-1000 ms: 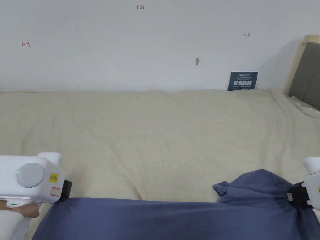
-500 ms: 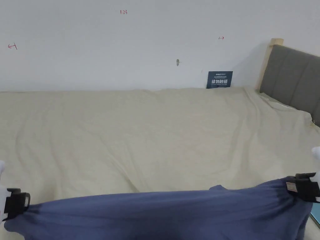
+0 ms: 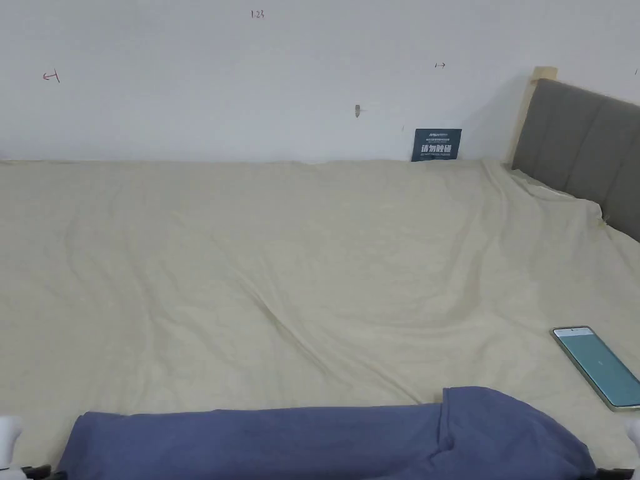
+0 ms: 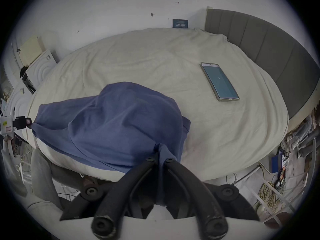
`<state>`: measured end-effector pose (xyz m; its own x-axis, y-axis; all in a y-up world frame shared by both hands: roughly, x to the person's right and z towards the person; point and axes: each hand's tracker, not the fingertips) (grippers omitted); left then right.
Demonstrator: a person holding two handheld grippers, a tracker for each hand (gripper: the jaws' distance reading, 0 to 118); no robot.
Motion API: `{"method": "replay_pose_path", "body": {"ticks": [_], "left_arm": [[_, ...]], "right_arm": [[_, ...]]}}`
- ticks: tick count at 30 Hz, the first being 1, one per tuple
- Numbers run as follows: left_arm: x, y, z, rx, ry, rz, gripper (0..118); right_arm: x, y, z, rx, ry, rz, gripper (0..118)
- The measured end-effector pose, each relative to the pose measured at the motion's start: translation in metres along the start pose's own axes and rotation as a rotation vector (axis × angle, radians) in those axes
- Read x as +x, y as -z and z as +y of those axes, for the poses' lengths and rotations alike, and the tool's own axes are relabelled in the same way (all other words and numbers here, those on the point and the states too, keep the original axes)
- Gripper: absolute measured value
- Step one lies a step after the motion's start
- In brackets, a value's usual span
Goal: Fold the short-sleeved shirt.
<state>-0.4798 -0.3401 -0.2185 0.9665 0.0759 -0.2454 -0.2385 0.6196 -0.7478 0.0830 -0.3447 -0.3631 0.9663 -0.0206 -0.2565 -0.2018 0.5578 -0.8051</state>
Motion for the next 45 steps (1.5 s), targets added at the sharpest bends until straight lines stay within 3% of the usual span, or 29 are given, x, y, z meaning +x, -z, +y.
{"method": "replay_pose_path", "body": {"ticks": [1, 2, 3, 4, 5, 9, 11, 13, 14, 15, 16, 18, 20, 21, 32, 36, 37, 38, 39, 40, 45], "left_arm": [[0.004, -0.003, 0.0, 0.017, 0.024, 0.025, 16], [0.006, -0.006, -0.001, 0.049, 0.048, 0.036, 40], [0.008, -0.009, -0.003, 0.083, 0.058, 0.023, 86], [0.008, -0.011, -0.003, 0.097, 0.059, 0.005, 114], [0.008, -0.018, -0.005, 0.119, 0.05, 0.004, 117], [0.019, -0.039, 0.002, 0.146, 0.03, 0.009, 116], [0.025, -0.047, 0.003, 0.21, 0.076, -0.009, 116], [0.028, -0.048, 0.006, 0.156, 0.064, -0.013, 111], [0.028, -0.047, 0.005, 0.16, 0.062, -0.018, 104], [0.024, -0.045, 0.003, 0.167, 0.057, -0.028, 85], [0.023, -0.044, 0.001, 0.172, 0.04, -0.032, 66], [0.02, -0.04, -0.004, 0.132, -0.015, -0.037, 20], [0.015, -0.038, -0.013, 0.128, -0.035, -0.039, 5], [0.011, -0.036, -0.019, 0.132, -0.038, -0.044, 0], [-0.049, -0.029, -0.04, 0.054, -0.176, -0.085, 0], [-0.069, -0.022, -0.027, 0.045, -0.208, -0.243, 0], [-0.073, -0.018, -0.024, 0.049, -0.211, -0.286, 9], [-0.078, -0.014, -0.021, 0.066, -0.238, -0.323, 34], [-0.081, -0.007, -0.014, 0.077, -0.258, -0.357, 86], [-0.084, 0.002, -0.009, 0.038, -0.254, -0.381, 115], [-0.102, 0.04, 0.021, -0.016, -0.41, -0.565, 117]], "right_arm": [[-0.004, -0.004, -0.001, 0.017, 0.008, -0.014, 14], [-0.004, -0.006, 0.0, 0.021, 0.008, -0.013, 32], [-0.005, -0.008, 0.0, 0.025, 0.009, -0.011, 67], [-0.004, -0.011, 0.0, 0.034, 0.014, -0.009, 91], [-0.006, -0.017, 0.001, 0.053, 0.022, -0.014, 100], [-0.022, -0.047, 0.009, 0.203, 0.034, -0.107, 100], [-0.035, -0.058, 0.014, 0.245, 0.01, -0.051, 100], [-0.045, -0.06, 0.021, 0.241, 0.0, 0.02, 99], [-0.052, -0.061, 0.022, 0.249, -0.009, 0.056, 95], [-0.061, -0.06, 0.023, 0.252, -0.023, 0.096, 84], [-0.072, -0.057, 0.023, 0.252, -0.045, 0.128, 63], [-0.091, -0.046, 0.019, 0.256, -0.061, 0.117, 0], [-0.109, -0.033, 0.014, 0.25, -0.091, 0.134, 0], [-0.117, -0.025, 0.012, 0.191, -0.108, 0.191, 0], [-0.205, 0.017, 0.012, 0.083, -0.147, 0.389, 0], [-0.236, 0.026, 0.015, 0.052, -0.174, 0.416, 0], [-0.243, 0.028, 0.015, 0.046, -0.181, 0.418, 0], [-0.247, 0.031, 0.014, 0.038, -0.187, 0.421, 0], [-0.251, 0.034, 0.013, 0.029, -0.187, 0.42, 0], [-0.253, 0.037, 0.012, 0.012, -0.188, 0.42, 0], [-0.264, 0.043, 0.008, -0.037, -0.207, 0.391, 0]]}}
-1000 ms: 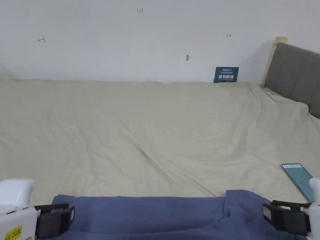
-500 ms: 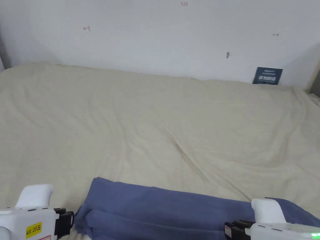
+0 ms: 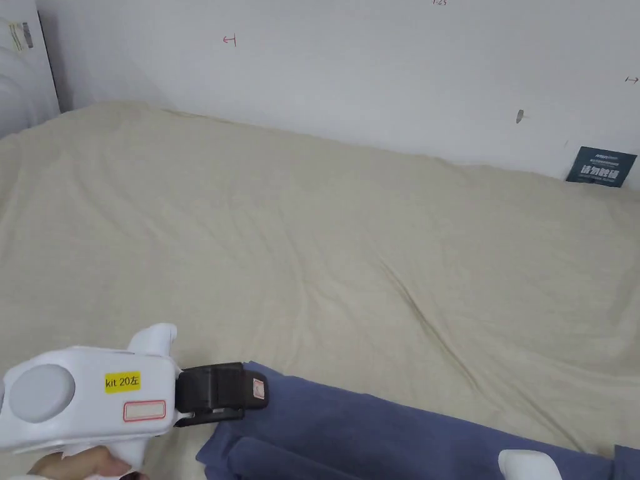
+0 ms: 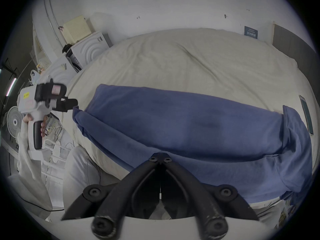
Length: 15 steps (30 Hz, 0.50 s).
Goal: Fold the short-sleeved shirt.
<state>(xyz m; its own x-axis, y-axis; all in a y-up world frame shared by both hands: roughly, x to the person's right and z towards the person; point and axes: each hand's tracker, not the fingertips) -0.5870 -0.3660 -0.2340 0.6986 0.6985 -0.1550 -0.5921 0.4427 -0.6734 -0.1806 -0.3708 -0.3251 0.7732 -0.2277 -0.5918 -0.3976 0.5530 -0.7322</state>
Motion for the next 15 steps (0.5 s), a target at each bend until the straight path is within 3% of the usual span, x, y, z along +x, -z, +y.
{"method": "replay_pose_path", "body": {"ticks": [4, 10, 15], "left_arm": [[-0.014, 0.021, 0.014, -0.088, -0.122, 0.002, 117], [-0.013, 0.021, 0.012, -0.095, -0.123, -0.056, 117], [-0.006, 0.034, 0.002, -0.157, -0.177, -0.19, 117]], "right_arm": [[0.002, 0.001, 0.002, 0.001, 0.033, -0.002, 0], [0.002, 0.007, 0.004, -0.027, 0.041, -0.013, 0], [-0.001, 0.012, 0.002, -0.043, 0.037, -0.007, 0]]}}
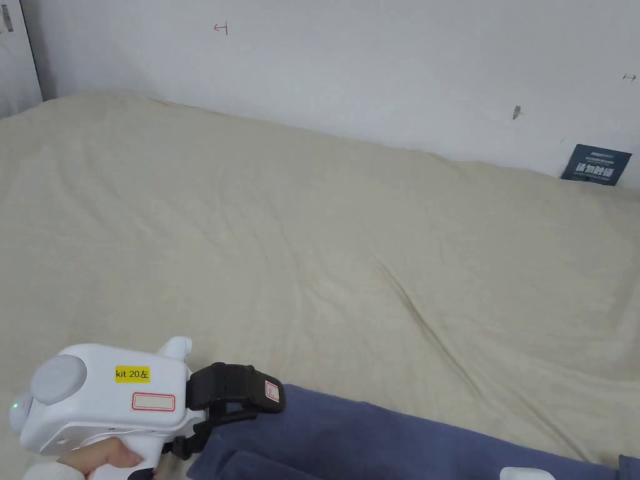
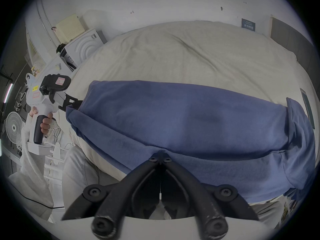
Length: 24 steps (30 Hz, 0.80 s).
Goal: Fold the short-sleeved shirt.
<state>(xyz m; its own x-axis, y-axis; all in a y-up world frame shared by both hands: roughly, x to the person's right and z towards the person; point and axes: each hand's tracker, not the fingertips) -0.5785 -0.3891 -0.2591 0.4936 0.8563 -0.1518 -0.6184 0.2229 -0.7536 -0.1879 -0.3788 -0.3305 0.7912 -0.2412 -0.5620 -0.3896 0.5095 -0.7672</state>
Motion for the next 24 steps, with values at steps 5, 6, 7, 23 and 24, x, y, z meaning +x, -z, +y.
{"method": "replay_pose_path", "body": {"ticks": [5, 6, 7, 23, 24], "left_arm": [[0.011, 0.006, -0.002, -0.008, 0.013, 0.055, 117], [0.011, 0.007, -0.002, 0.014, -0.023, 0.035, 117], [0.009, 0.01, -0.001, 0.002, -0.008, 0.047, 116], [0.006, 0.015, 0.0, -0.041, 0.055, 0.211, 6], [0.01, 0.014, 0.001, -0.03, 0.065, 0.221, 6]], "right_arm": [[0.005, -0.002, -0.001, -0.002, 0.016, 0.016, 0], [0.005, -0.002, -0.001, -0.005, 0.02, 0.02, 0], [0.006, -0.001, -0.002, -0.003, 0.019, 0.022, 0], [0.023, -0.019, -0.006, 0.041, 0.045, 0.037, 0], [0.026, -0.021, -0.006, 0.05, 0.054, 0.037, 0]]}}
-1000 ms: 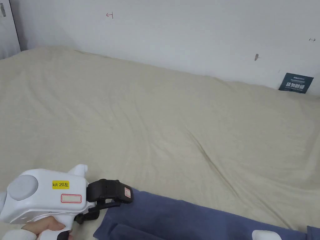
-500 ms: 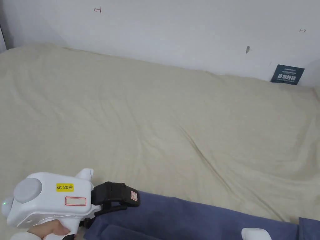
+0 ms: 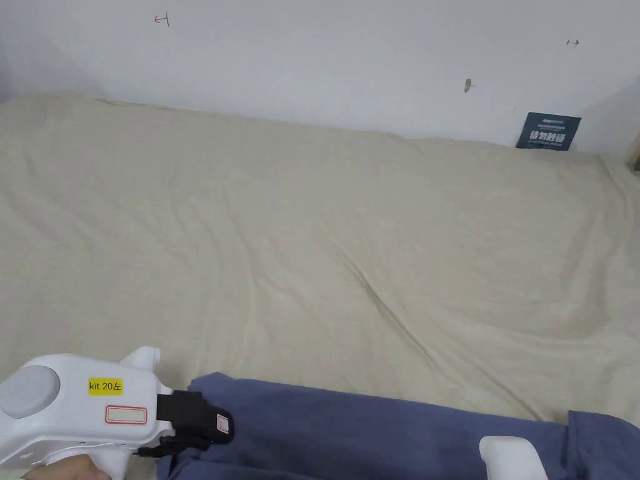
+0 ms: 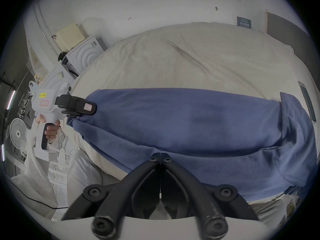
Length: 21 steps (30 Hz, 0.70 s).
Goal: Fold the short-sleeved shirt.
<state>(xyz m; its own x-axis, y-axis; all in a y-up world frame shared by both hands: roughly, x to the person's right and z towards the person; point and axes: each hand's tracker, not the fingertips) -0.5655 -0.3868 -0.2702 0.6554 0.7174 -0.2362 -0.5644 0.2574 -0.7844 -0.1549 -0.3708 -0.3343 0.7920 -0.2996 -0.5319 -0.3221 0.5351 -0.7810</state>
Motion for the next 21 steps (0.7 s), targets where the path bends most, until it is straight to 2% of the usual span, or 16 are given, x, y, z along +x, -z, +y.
{"method": "replay_pose_path", "body": {"ticks": [6, 10, 12, 15, 18, 21], "left_arm": [[0.04, -0.015, -0.001, 0.051, 0.046, 0.016, 6], [0.09, -0.011, -0.007, 0.072, 0.109, 0.049, 6], [0.115, -0.001, -0.01, 0.062, 0.123, 0.007, 6], [0.147, 0.032, -0.016, 0.014, 0.1, -0.122, 6], [0.182, 0.076, -0.02, -0.047, 0.112, -0.096, 6], [0.209, 0.121, -0.021, -0.113, 0.163, -0.103, 6]], "right_arm": [[0.023, -0.019, -0.003, 0.043, 0.047, -0.003, 0], [0.046, -0.036, -0.008, 0.098, 0.116, 0.017, 0], [0.059, -0.045, -0.01, 0.12, 0.139, 0.019, 0], [0.081, -0.056, -0.013, 0.151, 0.172, 0.018, 0], [0.101, -0.068, -0.017, 0.172, 0.196, 0.005, 0], [0.122, -0.079, -0.021, 0.183, 0.252, 0.047, 0]]}}
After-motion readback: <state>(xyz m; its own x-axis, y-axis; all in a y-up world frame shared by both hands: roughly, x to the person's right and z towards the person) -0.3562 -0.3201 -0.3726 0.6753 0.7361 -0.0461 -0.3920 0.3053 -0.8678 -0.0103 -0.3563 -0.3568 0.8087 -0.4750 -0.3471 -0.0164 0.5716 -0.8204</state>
